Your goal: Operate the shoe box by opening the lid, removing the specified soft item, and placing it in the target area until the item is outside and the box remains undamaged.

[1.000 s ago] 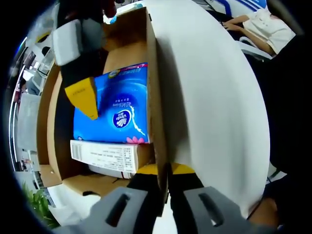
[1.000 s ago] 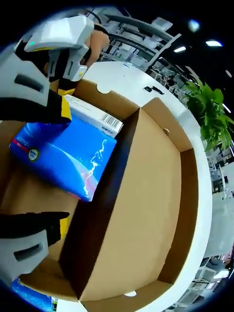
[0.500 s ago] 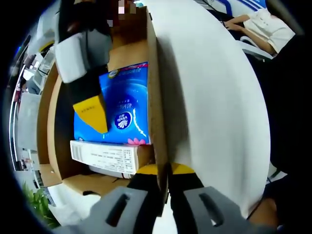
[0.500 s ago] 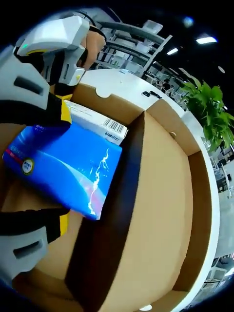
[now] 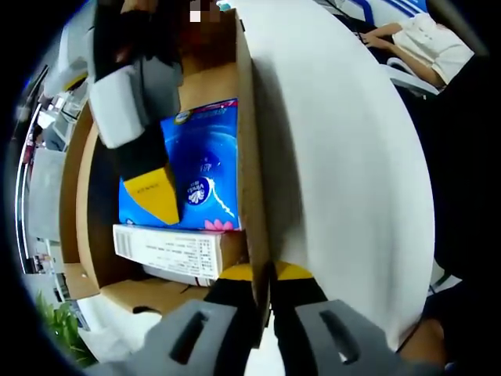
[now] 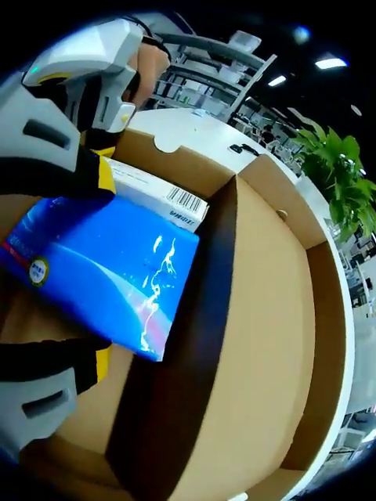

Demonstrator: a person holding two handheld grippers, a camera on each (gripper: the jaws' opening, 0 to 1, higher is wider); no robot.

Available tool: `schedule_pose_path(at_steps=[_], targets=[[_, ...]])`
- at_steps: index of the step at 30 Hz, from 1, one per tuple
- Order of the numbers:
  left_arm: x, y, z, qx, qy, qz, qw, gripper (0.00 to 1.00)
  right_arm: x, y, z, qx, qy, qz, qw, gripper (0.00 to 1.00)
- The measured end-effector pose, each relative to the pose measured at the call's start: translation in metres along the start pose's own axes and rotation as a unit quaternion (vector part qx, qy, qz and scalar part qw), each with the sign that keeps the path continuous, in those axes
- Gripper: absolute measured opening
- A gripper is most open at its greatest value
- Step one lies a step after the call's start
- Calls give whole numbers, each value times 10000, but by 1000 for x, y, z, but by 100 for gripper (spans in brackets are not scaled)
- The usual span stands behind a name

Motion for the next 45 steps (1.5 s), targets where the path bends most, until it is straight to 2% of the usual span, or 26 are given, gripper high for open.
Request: schedule_pose_path(at_steps=[14,32,39,45], targets=[[-1,1,0,-1,-1,7,10000,4,-5,3,-2,-17,53,-30,10000,72],[0,2,-1,21,23,25,10000,4,-36,28,-17,-15,-31,-152,9999,71],[-1,2,-1,24,26,17,10000,4,-55,40,-21,40,-44,-150,9999,70],[-1,2,-1,20,39,19,10000,4,-56,40,-17,92,7,-162,9998,69]])
Point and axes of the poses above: the point that each gripper's makers call its tool centre point, and the gripper's own axes: y roughly backward along the fingers, x roughly to its left, z roughly out of its top, the point moved 8 cm from there along y, roughly backward along the fingers, and after that the axes turned 3 degrees about x, right-handed, at the moved point
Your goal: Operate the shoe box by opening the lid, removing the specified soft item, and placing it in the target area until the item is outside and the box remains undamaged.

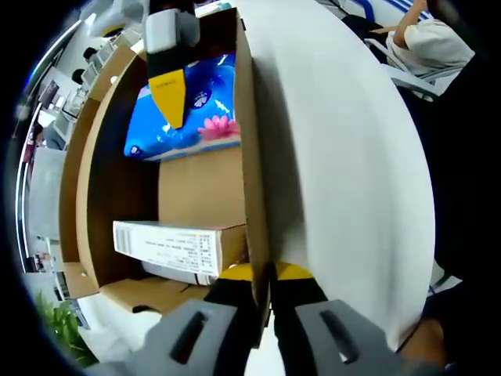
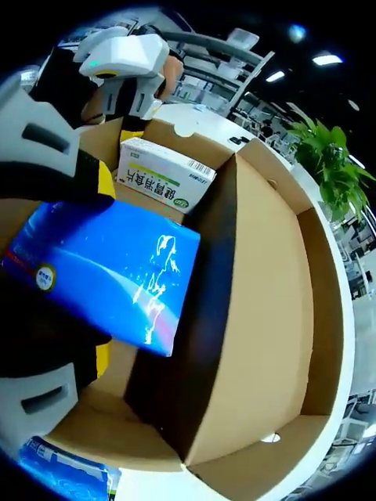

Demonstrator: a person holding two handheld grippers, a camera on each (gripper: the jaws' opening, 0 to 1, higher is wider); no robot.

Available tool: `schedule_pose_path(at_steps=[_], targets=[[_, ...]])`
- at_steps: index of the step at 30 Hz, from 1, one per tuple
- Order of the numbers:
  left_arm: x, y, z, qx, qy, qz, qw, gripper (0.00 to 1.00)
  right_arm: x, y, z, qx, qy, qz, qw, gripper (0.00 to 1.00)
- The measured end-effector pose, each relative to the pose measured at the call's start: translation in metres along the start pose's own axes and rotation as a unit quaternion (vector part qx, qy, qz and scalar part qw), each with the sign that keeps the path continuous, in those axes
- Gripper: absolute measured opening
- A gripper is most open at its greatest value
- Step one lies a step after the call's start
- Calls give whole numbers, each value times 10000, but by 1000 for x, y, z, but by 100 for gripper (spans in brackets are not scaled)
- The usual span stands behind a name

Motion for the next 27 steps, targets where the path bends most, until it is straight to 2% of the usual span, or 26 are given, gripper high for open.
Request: schedule_pose_path(at_steps=[17,27], targets=[[-1,0,0,9,11,-13,10000,4,-4,-3,9,13,-94,-49,9999,73],[-1,0,0,23,-25,-2,10000,4,4,-6,10,18,-100,-296,9995,76]])
Point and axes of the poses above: the point that each gripper's makers call its tool centre point, and the gripper's own axes: y roughly backward along the fingers, x roughly to its left, z roughly out of its top, the point moved 8 cm from there along y, roughly backward along the fingers, and after that the axes turned 3 degrees about x, right-handed, at the moved point
